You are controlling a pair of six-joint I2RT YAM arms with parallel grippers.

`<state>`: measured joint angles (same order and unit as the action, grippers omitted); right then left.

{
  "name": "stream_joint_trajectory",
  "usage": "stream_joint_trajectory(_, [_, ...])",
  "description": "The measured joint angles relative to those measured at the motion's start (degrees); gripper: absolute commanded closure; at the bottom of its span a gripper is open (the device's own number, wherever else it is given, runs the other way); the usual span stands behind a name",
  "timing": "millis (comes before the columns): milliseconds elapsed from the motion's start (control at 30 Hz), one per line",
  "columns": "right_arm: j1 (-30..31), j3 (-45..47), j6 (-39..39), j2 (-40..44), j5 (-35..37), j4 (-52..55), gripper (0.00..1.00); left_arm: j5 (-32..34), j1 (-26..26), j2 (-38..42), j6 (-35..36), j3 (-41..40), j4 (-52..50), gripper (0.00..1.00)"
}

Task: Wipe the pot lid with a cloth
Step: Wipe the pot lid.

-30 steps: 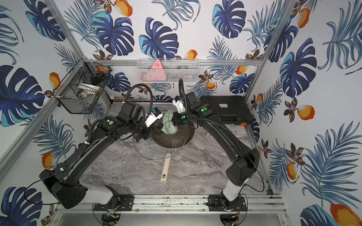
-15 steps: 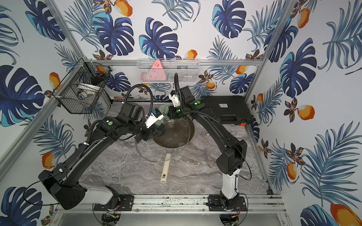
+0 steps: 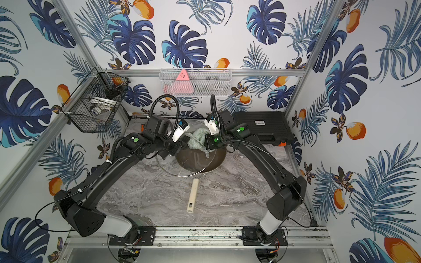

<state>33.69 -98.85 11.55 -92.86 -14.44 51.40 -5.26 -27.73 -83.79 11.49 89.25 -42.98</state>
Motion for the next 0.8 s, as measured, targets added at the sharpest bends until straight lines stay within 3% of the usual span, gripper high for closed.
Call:
stream_joint_trajectory(400, [0.11,7.43,1.11,8.26,-0.94,0.04,1.00,-0.04,0.00,-0.02,-1.05,1.16,1.75,1.00])
stream_joint_trajectory(800, [-0.09,-2.86,0.63,-1.18,-1.09,0.48,1.00,-2.62,0.04,2.27,0.70,-1.33,1.62,1.00])
